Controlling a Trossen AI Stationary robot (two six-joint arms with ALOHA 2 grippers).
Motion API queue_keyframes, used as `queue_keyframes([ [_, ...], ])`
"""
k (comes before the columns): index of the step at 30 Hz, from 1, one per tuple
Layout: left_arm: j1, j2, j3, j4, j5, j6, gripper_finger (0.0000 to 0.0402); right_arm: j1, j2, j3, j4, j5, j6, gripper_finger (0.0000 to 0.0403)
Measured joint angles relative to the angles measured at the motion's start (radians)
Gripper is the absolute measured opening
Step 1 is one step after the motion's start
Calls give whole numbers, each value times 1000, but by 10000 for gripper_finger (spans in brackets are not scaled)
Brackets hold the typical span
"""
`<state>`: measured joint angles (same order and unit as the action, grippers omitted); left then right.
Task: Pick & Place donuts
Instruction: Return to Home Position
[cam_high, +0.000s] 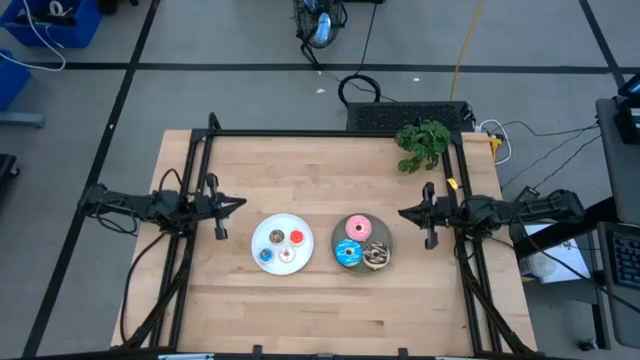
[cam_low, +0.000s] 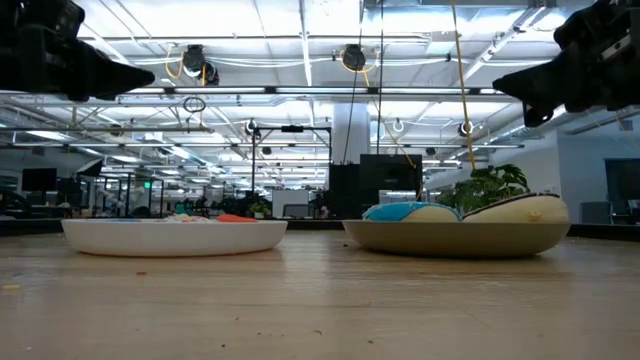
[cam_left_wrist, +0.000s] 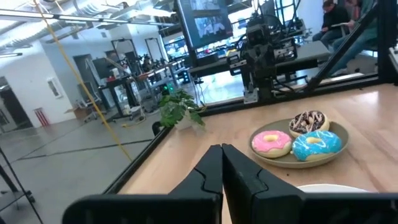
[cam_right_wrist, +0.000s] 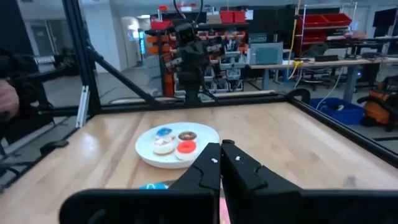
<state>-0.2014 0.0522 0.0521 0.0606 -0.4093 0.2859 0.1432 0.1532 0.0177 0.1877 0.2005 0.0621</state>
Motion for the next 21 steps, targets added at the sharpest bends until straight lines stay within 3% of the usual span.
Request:
queue_keyframes([
  [9,0,0,0,-14,-9,-12,10,0,0,-1,79,7,-74,0],
  [14,0,-1,0,-5,43,-24,7,0,-4,-2,98,2,-159,0],
  [21,0,-1,1,-12,41,-19,6,0,-6,-3,99,-97,-192,0],
])
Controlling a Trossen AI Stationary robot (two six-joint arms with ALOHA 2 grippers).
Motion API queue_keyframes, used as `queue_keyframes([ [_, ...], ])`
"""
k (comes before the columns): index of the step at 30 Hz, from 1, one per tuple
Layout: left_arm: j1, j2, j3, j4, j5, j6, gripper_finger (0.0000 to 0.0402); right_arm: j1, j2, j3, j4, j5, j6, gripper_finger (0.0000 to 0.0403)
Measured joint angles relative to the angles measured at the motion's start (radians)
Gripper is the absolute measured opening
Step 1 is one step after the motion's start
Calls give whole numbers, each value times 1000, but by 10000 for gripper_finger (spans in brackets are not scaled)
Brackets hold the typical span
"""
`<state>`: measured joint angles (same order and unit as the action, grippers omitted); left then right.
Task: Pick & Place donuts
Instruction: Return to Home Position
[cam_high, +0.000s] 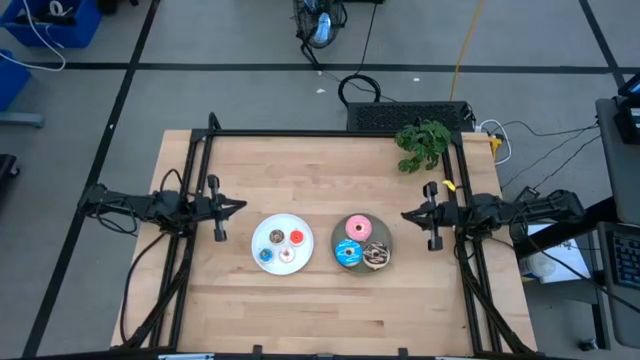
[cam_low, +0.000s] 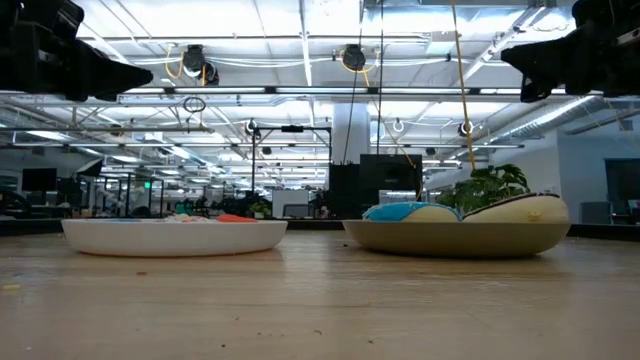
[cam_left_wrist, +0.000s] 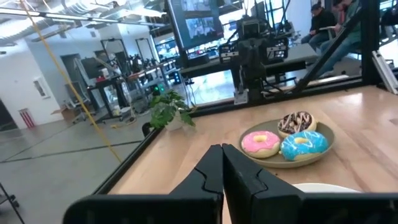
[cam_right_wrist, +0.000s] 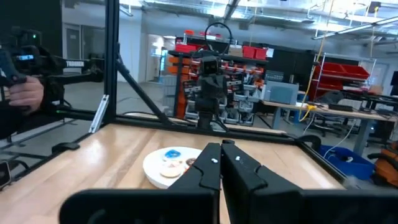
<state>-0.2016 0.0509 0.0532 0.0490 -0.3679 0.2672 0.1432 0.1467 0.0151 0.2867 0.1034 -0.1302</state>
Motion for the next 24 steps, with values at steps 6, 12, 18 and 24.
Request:
queue_keyframes([
  [6,0,0,0,-1,-18,-4,4,0,0,0,42,0,23,0],
  [12,0,0,0,-1,-107,27,26,0,0,0,47,1,31,0],
  [18,0,0,0,-1,-132,38,36,0,0,0,42,1,39,0],
  [24,0,0,0,-1,-131,41,37,0,0,0,42,1,39,0],
])
